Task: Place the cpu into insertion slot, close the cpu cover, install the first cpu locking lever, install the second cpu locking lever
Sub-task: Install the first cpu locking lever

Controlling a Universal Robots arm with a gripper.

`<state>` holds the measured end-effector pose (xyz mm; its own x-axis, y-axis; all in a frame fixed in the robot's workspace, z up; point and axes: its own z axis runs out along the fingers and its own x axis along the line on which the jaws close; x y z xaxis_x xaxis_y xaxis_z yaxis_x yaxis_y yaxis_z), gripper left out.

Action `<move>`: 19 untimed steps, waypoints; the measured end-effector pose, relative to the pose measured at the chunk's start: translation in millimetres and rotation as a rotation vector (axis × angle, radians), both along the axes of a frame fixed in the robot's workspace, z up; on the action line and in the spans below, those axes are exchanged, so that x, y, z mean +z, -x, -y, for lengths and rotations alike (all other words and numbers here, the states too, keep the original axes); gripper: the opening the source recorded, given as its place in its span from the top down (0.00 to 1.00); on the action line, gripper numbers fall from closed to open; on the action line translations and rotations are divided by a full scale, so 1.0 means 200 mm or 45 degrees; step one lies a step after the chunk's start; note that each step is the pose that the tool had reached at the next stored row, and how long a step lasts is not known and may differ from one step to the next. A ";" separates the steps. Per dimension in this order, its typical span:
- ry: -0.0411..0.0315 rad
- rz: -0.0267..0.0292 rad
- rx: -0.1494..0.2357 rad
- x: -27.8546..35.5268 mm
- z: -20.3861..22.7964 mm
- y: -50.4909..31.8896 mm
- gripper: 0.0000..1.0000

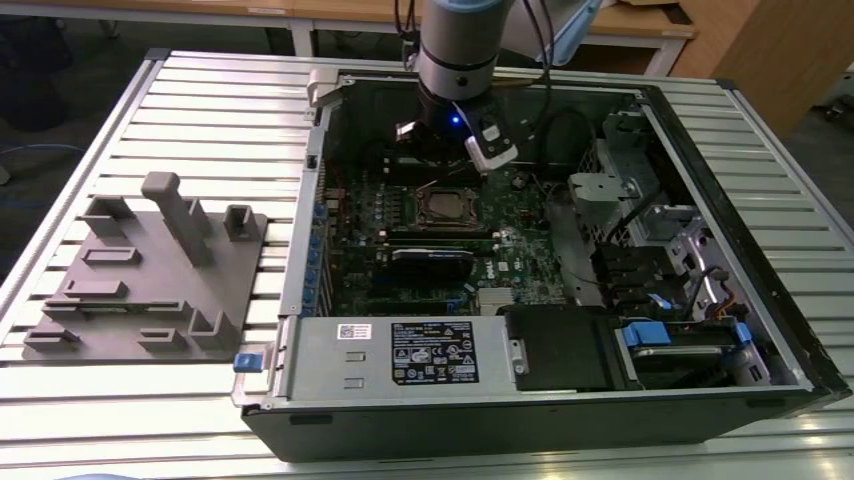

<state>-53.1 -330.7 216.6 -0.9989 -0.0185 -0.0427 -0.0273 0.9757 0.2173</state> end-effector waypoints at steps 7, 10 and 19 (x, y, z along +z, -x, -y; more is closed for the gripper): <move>-0.0002 0.0022 -0.028 -0.015 -0.003 -0.014 0.90; -0.0001 0.0022 -0.061 -0.021 -0.004 -0.019 0.90; 0.0002 0.0021 -0.098 -0.028 -0.018 -0.021 0.90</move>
